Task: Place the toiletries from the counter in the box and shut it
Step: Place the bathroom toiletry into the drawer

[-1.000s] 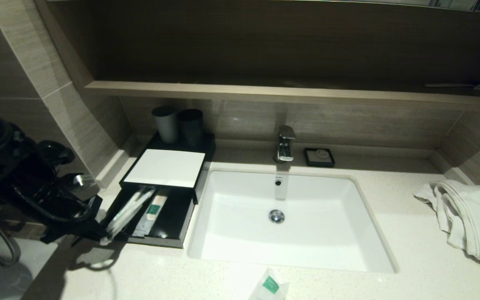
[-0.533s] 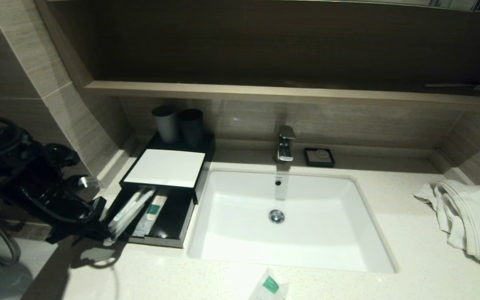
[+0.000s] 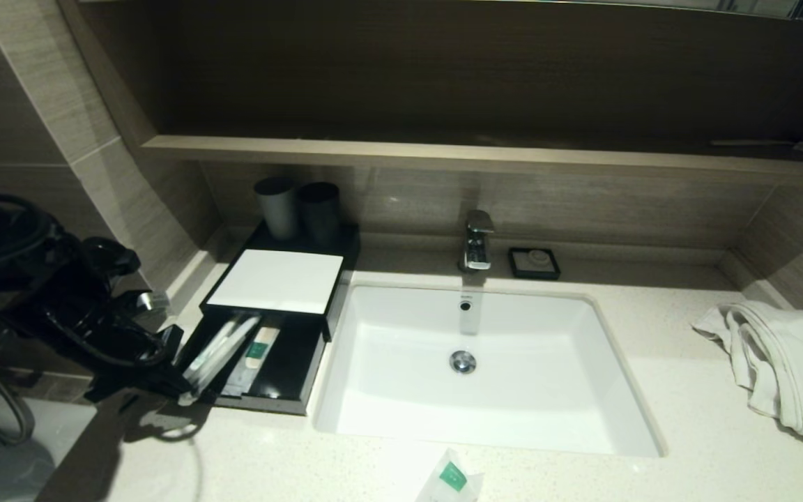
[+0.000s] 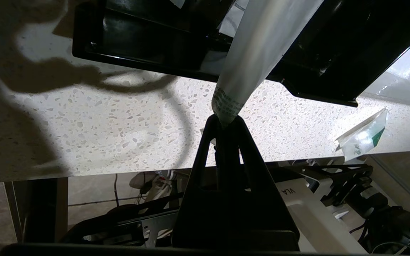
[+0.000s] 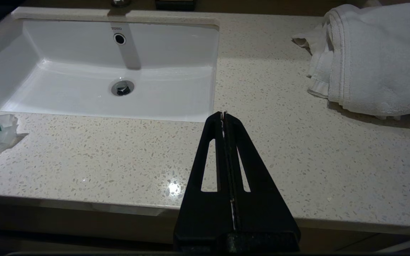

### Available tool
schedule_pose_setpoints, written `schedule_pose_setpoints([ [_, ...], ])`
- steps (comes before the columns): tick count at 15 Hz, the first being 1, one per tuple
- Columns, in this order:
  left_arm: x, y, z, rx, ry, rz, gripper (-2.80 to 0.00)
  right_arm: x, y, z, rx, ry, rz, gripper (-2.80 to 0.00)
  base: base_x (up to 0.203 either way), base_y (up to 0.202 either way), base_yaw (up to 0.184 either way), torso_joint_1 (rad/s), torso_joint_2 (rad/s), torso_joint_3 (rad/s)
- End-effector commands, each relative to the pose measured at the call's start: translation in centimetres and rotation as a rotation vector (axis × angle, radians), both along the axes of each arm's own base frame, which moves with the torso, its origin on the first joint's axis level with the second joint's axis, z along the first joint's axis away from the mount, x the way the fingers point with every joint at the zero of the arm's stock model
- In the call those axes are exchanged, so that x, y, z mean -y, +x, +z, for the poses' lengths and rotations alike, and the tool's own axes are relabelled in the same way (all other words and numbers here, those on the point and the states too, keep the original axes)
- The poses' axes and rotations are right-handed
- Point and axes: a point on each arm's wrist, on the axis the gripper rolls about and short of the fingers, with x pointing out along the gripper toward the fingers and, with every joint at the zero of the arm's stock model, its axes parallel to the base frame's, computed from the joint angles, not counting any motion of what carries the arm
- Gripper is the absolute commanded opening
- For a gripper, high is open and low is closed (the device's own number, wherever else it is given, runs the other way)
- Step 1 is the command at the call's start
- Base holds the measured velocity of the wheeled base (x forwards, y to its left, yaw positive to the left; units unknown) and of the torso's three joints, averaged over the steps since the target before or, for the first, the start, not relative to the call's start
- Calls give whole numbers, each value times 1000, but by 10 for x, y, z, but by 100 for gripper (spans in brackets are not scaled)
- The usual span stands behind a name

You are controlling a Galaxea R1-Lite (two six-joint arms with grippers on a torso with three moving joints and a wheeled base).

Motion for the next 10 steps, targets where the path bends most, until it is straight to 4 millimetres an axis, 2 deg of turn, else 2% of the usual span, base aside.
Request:
schedule_pose_setpoints([
  [1, 0, 2, 0, -3, -3, 1, -280, 0, 0, 0, 0, 0, 0, -280, 0, 0, 0, 0, 0, 0],
  [10, 0, 10, -1, 5, -3, 3, -280, 0, 0, 0, 0, 0, 0, -280, 0, 0, 0, 0, 0, 0],
])
